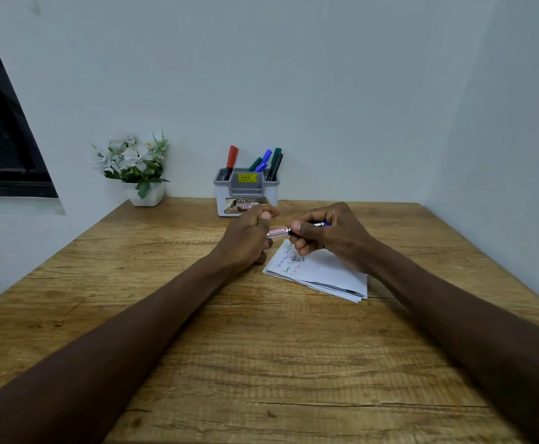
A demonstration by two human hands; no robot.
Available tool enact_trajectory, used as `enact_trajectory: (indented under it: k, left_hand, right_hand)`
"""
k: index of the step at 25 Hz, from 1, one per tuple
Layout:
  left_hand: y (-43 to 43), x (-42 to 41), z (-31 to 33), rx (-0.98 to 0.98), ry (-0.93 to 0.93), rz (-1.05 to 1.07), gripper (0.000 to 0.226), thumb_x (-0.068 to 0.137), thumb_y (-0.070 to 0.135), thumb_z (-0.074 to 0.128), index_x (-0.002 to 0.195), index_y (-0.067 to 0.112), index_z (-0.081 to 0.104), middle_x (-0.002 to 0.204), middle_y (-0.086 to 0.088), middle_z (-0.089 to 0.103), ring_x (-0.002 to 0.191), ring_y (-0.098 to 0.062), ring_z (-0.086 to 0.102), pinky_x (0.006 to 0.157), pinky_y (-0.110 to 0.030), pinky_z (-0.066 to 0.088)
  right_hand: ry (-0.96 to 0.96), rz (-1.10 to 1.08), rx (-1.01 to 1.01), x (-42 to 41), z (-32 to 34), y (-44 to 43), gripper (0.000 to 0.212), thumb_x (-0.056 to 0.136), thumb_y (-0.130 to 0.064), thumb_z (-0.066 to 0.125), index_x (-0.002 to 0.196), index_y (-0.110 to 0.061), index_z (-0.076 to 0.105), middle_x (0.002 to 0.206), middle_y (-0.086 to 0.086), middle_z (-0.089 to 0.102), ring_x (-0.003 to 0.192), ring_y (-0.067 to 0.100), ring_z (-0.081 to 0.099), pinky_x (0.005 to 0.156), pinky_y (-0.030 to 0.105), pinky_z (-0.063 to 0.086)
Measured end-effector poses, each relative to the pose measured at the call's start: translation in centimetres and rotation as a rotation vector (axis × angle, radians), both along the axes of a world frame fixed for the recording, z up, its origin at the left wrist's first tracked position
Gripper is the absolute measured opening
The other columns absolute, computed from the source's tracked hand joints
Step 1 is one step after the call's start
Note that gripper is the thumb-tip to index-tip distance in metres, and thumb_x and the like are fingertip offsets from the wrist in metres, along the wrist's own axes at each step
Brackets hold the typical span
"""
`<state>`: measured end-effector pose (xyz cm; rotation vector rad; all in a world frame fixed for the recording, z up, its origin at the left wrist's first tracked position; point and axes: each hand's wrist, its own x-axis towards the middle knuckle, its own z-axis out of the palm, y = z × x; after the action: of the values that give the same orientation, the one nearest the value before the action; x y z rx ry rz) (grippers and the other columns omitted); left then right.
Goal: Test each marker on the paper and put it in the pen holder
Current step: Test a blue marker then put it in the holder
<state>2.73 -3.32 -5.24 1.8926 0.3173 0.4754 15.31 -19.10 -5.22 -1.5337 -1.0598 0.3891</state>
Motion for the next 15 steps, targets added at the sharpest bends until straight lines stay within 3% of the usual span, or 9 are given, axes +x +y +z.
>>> enact_trajectory:
  k: [6, 12, 15]
  left_hand:
    - [-0.10, -0.11, -0.06, 0.079, -0.003, 0.011, 0.034, 0.111, 0.030, 0.031, 0.131, 0.024, 0.058, 0.077, -0.003, 0.053, 0.064, -0.011, 0.048, 0.051, -0.025, 0.042]
    - [-0.15, 0.00, -0.16, 0.062, -0.021, 0.036, 0.035, 0.111, 0.028, 0.030, 0.131, 0.022, 0.059, 0.079, -0.003, 0.053, 0.064, -0.011, 0.048, 0.048, -0.023, 0.041]
    - [-0.19, 0.12, -0.14, 0.035, -0.009, 0.049, 0.037, 0.111, 0.032, 0.031, 0.129, 0.021, 0.061, 0.078, -0.005, 0.053, 0.063, -0.013, 0.046, 0.048, -0.026, 0.040]
  right_hand:
    - [-0.006, -0.022, -0.020, -0.14, 0.02, 0.05, 0.018, 0.098, -0.009, 0.070, 0.096, 0.007, 0.076, 0.078, 0.020, 0.073, 0.058, 0.017, 0.066, 0.056, 0.027, 0.057]
    - [-0.040, -0.092, -0.048, -0.66, -0.38, 0.41, 0.031, 0.101, -0.019, 0.067, 0.087, 0.007, 0.075, 0.062, 0.010, 0.065, 0.042, 0.010, 0.048, 0.039, 0.021, 0.040]
    - [-0.036, -0.115, -0.049, -0.95, -0.52, 0.55, 0.032, 0.101, -0.022, 0.067, 0.083, 0.002, 0.075, 0.058, 0.006, 0.062, 0.041, 0.010, 0.044, 0.038, 0.020, 0.037]
